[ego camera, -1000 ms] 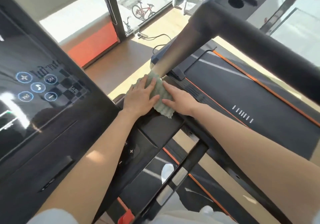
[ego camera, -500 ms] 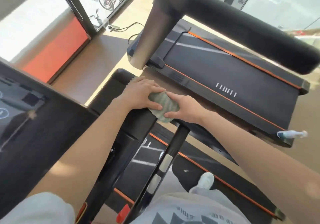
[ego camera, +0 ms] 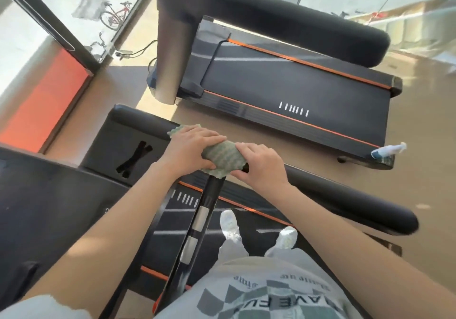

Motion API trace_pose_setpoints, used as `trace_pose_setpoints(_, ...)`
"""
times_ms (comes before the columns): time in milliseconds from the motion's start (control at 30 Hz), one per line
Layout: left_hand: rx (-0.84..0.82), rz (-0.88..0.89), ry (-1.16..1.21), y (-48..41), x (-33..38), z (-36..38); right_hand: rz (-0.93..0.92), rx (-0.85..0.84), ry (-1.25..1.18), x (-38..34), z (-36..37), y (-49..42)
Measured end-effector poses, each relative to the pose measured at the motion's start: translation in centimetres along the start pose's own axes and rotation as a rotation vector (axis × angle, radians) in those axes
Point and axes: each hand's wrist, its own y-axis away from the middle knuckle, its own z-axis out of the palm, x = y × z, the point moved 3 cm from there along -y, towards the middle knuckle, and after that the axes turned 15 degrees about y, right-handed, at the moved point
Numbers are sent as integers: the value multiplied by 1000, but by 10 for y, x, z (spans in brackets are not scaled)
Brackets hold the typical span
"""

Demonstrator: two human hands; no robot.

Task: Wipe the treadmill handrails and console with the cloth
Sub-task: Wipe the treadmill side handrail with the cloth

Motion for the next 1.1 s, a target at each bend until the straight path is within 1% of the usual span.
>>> trace_pose_setpoints(133,-51,15,59,-4,12,3,50,2,-10,15,0,18)
trace_pose_setpoints(267,-77,43,28,-18,41,22,97,-27,-16,37,-2,39)
trace_pose_setpoints(367,-63,85,6,-26,62,41,142,-21,-25,57,-5,62)
trace_pose_setpoints(533,-14,154,-10,-35,97,74,196,49,-27,88,-13,104)
trace_pose_setpoints(667,65,186,0,-34,126,99,261,62,-24,105,-20,113)
trace_pose_setpoints(767,119,225,-1,-31,139,109,227,45,-75,108,-14,110)
trace_pose_setpoints(867,93,255,-30,-26,137,103,156,-22,-81,106,-3,104)
trace_pose_setpoints(1000,71,185,-57,-24,128,89,126,-27,-21,116,3,107)
trace_pose_setpoints(1100,52,160,-72,-30,141,97,124,2,2,130,5,122)
